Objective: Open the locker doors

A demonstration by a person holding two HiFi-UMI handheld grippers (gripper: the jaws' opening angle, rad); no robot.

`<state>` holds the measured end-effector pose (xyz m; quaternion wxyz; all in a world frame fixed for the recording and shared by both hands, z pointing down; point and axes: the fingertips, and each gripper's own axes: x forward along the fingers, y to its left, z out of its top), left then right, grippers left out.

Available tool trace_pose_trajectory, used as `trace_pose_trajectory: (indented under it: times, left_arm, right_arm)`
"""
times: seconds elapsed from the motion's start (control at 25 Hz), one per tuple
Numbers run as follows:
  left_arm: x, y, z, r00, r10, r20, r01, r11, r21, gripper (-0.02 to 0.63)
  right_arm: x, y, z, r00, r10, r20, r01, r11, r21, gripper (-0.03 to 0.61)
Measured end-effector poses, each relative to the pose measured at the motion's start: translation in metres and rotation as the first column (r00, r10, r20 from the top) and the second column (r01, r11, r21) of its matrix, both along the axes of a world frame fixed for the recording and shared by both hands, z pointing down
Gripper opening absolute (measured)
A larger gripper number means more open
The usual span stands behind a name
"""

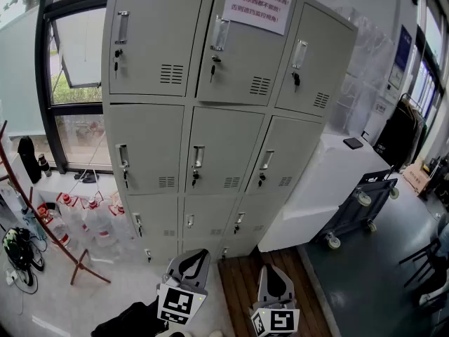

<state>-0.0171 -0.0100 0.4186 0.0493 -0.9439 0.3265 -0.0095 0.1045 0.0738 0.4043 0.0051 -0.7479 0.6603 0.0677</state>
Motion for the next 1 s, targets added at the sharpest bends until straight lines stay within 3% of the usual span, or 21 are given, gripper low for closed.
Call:
trace_pose_trajectory:
  times: [0.16, 0.52, 1.0]
  left_arm:
    - [0.001, -0.006, -0.001, 0.999, -0.006, 0.035, 0.007, 0.999, -0.035, 0.025]
    - [0.013, -0.026, 0.002, 0.999, 0.000, 0.033, 0.001, 0.999, -0.042, 0.025]
    - [0.085, -0.101, 0.003, 0.998, -0.043, 0.041, 0.044, 0.999, -0.032, 0.025]
  right_arm:
    - [0.006, -0.007, 0.003, 1.000, 0.006, 0.004, -0.006, 1.000, -0.023, 0.015]
    - [0.022, -0.025, 0.012, 0.999, 0.022, -0.040, -0.025, 0.997, -0.080, 0.015]
    - [0.097, -0.105, 0.017, 0.999, -0.008, -0.051, 0.005, 0.998, -0.068, 0.015]
